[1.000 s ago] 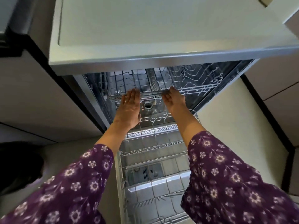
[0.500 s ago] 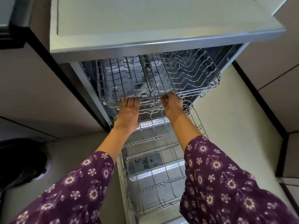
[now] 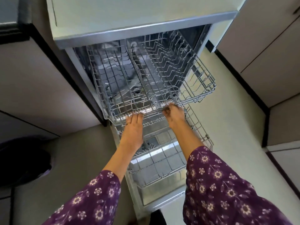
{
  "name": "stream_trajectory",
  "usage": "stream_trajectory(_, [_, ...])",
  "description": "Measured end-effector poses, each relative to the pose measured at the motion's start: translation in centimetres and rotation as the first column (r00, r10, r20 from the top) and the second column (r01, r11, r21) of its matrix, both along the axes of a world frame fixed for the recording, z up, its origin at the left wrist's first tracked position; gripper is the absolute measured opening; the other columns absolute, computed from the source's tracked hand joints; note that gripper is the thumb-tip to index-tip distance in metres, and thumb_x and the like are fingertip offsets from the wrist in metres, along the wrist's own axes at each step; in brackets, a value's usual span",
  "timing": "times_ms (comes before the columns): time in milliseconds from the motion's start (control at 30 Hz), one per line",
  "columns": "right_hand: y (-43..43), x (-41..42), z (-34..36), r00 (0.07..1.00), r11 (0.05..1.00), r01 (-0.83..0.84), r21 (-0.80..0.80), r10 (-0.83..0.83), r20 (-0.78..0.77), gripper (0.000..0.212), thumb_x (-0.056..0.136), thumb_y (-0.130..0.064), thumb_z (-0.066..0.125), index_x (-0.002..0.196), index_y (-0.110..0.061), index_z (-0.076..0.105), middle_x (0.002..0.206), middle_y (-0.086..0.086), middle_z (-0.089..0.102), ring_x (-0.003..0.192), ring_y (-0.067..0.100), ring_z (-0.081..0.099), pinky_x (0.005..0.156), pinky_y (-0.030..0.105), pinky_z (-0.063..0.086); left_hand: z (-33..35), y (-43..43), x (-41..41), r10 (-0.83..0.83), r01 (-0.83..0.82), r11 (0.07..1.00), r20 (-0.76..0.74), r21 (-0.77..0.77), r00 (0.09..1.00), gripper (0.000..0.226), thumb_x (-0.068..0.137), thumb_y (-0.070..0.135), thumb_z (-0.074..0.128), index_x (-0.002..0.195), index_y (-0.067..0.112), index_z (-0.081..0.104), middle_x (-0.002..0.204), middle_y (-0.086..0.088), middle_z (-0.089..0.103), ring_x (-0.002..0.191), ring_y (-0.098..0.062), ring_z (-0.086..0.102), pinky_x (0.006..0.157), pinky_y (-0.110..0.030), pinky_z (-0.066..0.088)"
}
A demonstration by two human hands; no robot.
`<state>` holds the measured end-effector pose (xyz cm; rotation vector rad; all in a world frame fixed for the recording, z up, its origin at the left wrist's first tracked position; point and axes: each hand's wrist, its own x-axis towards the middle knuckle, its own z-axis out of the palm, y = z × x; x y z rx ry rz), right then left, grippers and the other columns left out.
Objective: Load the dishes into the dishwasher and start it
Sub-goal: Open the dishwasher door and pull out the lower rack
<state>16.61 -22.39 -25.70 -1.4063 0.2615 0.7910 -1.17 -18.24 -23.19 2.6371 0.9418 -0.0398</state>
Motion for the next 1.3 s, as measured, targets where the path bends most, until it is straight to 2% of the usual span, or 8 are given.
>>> stream_trajectory(133, [-3.4,-1.1,-0.1,1.000,0.999,-0.004,-0.050,0.004,0.009,0.004,0.091,-0.003,0.056,0.089,-0.003,0.060,0.086,0.012,0.065,0.079,0.022,0.063,0.083,0.038,0.056,0.2,-3.0,-1.3,-0.004,0.005,0.997,0.018,-0.079,1.000,0.083,0.088,0.001,0.054,0.150,0.006,0.000,0.153,-0.010,0.015,0.143,-0.028,0.010,0.119,-0.034,0.006])
stream_trajectory(300, [-7.1,-2.5,-0.1,1.000,0.998,0.014,-0.062,-0.015,-0.005,0.003,0.092,-0.005,0.054,0.091,-0.004,0.057,0.089,0.011,0.062,0.073,0.018,0.062,0.082,0.036,0.056,-0.1,-6.6,-3.0,0.014,-0.004,0.991,0.075,-0.130,0.997,0.077,0.088,-0.003,0.048,0.151,0.008,0.005,0.153,-0.009,0.017,0.143,-0.026,0.010,0.119,-0.035,0.008])
stream_trajectory(400, [-8.9,-3.2,-0.2,0.999,0.998,0.017,-0.060,-0.019,-0.026,0.002,0.092,-0.006,0.055,0.091,-0.005,0.057,0.093,0.012,0.062,0.077,0.019,0.063,0.085,0.038,0.056,-0.3,-8.5,-3.6,0.031,-0.013,0.990,0.123,-0.141,0.992,0.073,0.088,-0.006,0.046,0.150,0.006,0.010,0.150,-0.009,0.023,0.141,-0.024,0.015,0.118,-0.033,0.010])
stream_trajectory(600, [-11.9,-4.1,-0.1,1.000,0.997,0.012,-0.080,-0.013,-0.018,0.003,0.093,-0.007,0.054,0.092,-0.004,0.056,0.090,0.013,0.063,0.076,0.019,0.064,0.069,0.028,0.055,-0.6,-11.8,-4.6,0.063,-0.044,0.991,0.152,-0.125,0.986,0.076,0.087,-0.005,0.050,0.150,0.007,0.010,0.151,-0.008,0.021,0.142,-0.023,0.013,0.117,-0.030,0.006])
stream_trajectory(800, [-14.1,-4.9,0.2,0.999,0.996,0.005,-0.091,-0.008,-0.035,0.006,0.093,-0.006,0.054,0.087,-0.004,0.055,0.087,0.011,0.062,0.072,0.018,0.062,0.068,0.028,0.056,-0.2,-14.3,-5.2,0.105,-0.082,0.986,0.160,-0.148,0.982,0.073,0.085,-0.005,0.054,0.148,0.006,0.019,0.148,-0.008,0.028,0.140,-0.023,0.019,0.116,-0.032,0.020])
stream_trajectory(1000, [-16.7,-5.7,0.1,0.999,0.997,-0.008,-0.073,0.004,-0.051,0.006,0.095,-0.007,0.052,0.090,-0.004,0.055,0.084,0.009,0.061,0.073,0.017,0.061,0.074,0.029,0.055,0.4,-16.8,-6.0,0.103,-0.082,0.986,0.140,-0.146,0.985,0.071,0.089,-0.003,0.051,0.149,0.008,0.016,0.151,-0.007,0.026,0.142,-0.022,0.017,0.117,-0.030,0.011])
stream_trajectory(1200, [-18.2,-6.1,0.6,0.998,0.994,-0.036,-0.104,0.031,-0.055,0.011,0.094,-0.006,0.051,0.085,-0.006,0.056,0.082,0.008,0.061,0.073,0.016,0.061,0.081,0.030,0.054,0.9,-18.8,-6.5,0.124,-0.105,0.984,0.134,-0.144,0.983,0.072,0.088,-0.003,0.051,0.149,0.008,0.015,0.151,-0.007,0.025,0.142,-0.024,0.016,0.116,-0.029,0.014])
stream_trajectory(1300, [-18.1,-6.3,0.8,0.998,0.991,-0.053,-0.122,0.050,-0.033,0.008,0.095,-0.008,0.051,0.090,-0.004,0.055,0.085,0.009,0.060,0.073,0.015,0.061,0.075,0.027,0.055,1.2,-18.8,-6.4,0.129,-0.112,0.983,0.113,-0.146,0.985,0.072,0.088,-0.002,0.050,0.150,0.008,0.013,0.152,-0.007,0.024,0.143,-0.024,0.015,0.117,-0.030,0.011])
